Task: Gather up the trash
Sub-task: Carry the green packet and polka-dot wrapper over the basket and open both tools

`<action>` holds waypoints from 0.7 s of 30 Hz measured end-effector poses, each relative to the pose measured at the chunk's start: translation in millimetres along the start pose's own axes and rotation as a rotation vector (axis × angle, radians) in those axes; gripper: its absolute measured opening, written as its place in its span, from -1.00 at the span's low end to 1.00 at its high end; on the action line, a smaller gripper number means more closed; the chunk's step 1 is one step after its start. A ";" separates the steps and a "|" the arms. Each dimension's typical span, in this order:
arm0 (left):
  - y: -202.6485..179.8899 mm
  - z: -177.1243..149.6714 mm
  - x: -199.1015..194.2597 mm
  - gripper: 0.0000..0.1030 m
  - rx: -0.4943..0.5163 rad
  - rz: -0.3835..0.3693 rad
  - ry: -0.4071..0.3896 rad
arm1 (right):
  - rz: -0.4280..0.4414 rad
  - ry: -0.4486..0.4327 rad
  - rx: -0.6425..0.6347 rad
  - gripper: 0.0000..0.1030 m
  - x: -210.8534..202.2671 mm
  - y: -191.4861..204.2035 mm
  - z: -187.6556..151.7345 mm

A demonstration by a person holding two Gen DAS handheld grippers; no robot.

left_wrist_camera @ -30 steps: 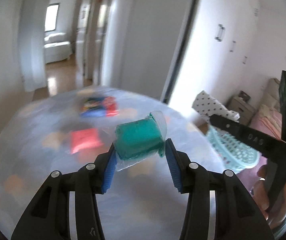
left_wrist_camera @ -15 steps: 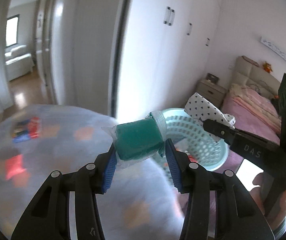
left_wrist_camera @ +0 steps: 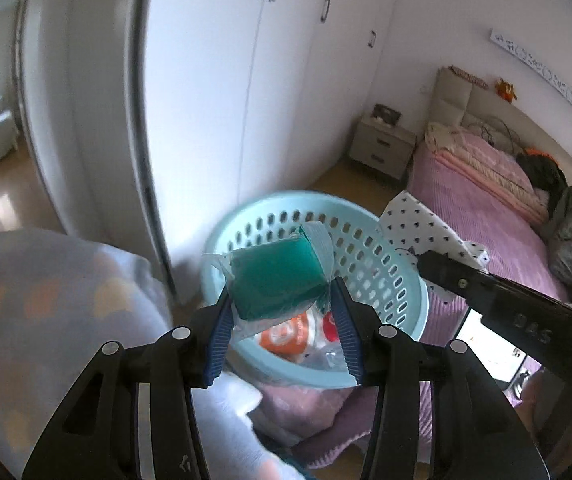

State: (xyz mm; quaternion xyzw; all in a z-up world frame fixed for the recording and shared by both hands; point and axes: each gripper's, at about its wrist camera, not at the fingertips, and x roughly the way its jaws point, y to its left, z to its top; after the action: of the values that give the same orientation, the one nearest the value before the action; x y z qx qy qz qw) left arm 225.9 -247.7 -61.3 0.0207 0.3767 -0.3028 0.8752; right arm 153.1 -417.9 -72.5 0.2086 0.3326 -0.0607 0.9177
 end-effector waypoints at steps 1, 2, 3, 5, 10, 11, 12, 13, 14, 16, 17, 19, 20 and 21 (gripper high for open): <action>3.2 0.6 9.7 -0.10 -0.019 -0.025 0.028 | 0.004 0.005 0.011 -0.77 2.5 -3.5 -0.2; 5.5 1.9 17.2 -0.10 -0.031 -0.033 0.044 | 0.008 0.009 0.018 -0.77 4.1 -5.5 -0.4; 4.6 2.7 25.9 -0.10 -0.033 -0.028 0.056 | 0.006 0.015 0.023 -0.77 6.8 -7.6 -1.6; 7.7 2.7 38.8 -0.10 -0.034 -0.017 0.075 | -0.008 0.026 0.023 -0.77 12.5 -10.1 -1.0; 14.4 3.1 56.1 0.14 -0.067 -0.047 0.095 | -0.019 0.052 0.019 -0.75 28.0 -9.8 4.6; 14.3 2.1 57.1 0.17 -0.070 -0.044 0.091 | -0.020 0.057 0.018 -0.70 30.2 -7.9 5.2; 13.7 1.8 57.3 0.18 -0.068 -0.041 0.089 | -0.022 0.062 0.021 -0.63 33.4 -6.8 6.1; 12.1 3.1 58.0 0.18 -0.068 -0.040 0.091 | -0.026 0.064 0.023 -0.58 33.7 -3.6 6.6; 12.5 3.6 57.5 0.22 -0.072 -0.041 0.092 | -0.030 0.067 0.027 -0.44 36.6 -4.6 9.1; 15.5 2.8 56.5 0.31 -0.082 -0.046 0.087 | -0.036 0.075 0.035 -0.21 42.5 -5.5 9.8; 17.1 3.0 54.9 0.32 -0.085 -0.044 0.083 | -0.036 0.074 0.037 -0.20 43.9 -4.2 9.5; 20.8 1.4 51.3 0.32 -0.085 -0.036 0.078 | -0.033 0.079 0.035 -0.20 48.3 -4.8 7.8; 22.9 -0.2 49.3 0.32 -0.085 -0.030 0.075 | -0.032 0.082 0.036 -0.20 49.3 -4.4 6.9; 24.4 -0.8 45.3 0.32 -0.086 -0.026 0.073 | -0.030 0.085 0.039 -0.20 49.5 -4.3 7.0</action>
State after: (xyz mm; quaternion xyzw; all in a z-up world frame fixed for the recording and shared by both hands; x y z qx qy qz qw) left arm 262.9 -250.9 -96.9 -0.0107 0.4213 -0.2966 0.8570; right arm 194.3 -423.4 -100.6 0.2236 0.3729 -0.0720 0.8976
